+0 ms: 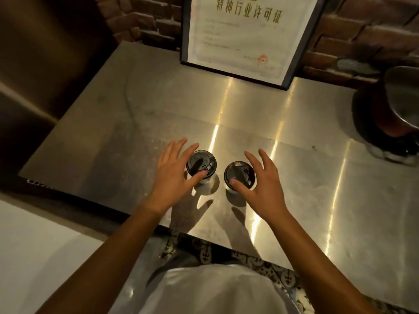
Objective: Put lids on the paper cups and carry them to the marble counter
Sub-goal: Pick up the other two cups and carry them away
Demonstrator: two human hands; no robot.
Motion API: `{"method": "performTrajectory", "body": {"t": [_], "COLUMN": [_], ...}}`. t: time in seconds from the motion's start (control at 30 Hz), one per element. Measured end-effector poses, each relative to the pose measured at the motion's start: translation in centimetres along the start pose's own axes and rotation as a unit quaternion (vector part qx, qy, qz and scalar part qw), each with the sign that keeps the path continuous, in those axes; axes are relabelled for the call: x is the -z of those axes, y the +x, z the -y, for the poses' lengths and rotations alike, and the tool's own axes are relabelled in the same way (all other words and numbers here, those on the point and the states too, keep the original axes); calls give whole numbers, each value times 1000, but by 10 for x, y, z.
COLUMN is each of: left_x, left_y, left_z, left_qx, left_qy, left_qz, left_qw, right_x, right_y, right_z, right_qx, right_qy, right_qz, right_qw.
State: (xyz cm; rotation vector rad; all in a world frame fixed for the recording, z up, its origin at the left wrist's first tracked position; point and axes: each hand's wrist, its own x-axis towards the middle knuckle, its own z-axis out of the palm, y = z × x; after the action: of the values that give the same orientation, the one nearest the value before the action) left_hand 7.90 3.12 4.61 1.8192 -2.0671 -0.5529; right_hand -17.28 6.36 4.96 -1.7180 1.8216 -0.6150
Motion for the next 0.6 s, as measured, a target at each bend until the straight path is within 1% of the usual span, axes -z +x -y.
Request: {"method": "performTrajectory", "body": {"t": [0.1,0.17,0.23,0.3,0.47,0.53,0.6], "left_x": [-15,-24,-33,-39,-46,-47,-46], "left_y": [17,21,33,33,34,38,46], "left_z": [2,1,3,6,11,19,22], "left_qx": [-24,-25,-54,-82,-92,-102,-86], "left_qy": [19,29,15,11,2,-4,-8], "left_qz": [39,60,94,109,91,92,100], "left_qw": [999,997,994,991,992,991,991], "right_x": [-14,-24,-33,-44,-50,-53,-52], "right_y": [12,15,21,21,24,24,27], "right_z": [-1,-3,-4,-3,-2,2,6], "right_qx": [-15,-25,-43,-48,-71,-90,-104], "right_qy": [-23,-30,-39,-46,-41,-56,-85], "right_qz": [24,45,47,46,32,20,25], "right_qw": [999,998,997,997,996,994,991]}}
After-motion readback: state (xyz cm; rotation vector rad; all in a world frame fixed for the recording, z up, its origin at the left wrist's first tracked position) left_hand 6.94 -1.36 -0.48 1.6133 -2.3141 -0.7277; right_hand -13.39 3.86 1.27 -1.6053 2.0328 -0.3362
